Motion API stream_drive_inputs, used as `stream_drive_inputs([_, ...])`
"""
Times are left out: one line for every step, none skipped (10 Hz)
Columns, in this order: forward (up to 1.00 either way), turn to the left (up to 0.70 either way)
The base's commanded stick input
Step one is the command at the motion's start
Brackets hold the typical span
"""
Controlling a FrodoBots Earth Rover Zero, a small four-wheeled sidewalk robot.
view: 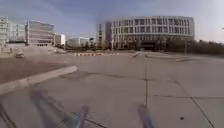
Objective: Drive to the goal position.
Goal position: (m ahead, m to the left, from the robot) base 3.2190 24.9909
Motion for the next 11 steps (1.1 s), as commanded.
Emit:
stream_drive_inputs([0.7, 0.0])
stream_drive_inputs([0.7, 0.0])
stream_drive_inputs([0.7, 0.0])
stream_drive_inputs([0.7, 0.0])
stream_drive_inputs([0.7, 0.0])
stream_drive_inputs([0.7, 0.0])
stream_drive_inputs([0.7, 0.0])
stream_drive_inputs([0.7, 0.0])
stream_drive_inputs([0.7, 0.0])
stream_drive_inputs([0.7, 0.0])
stream_drive_inputs([0.7, 0.0])
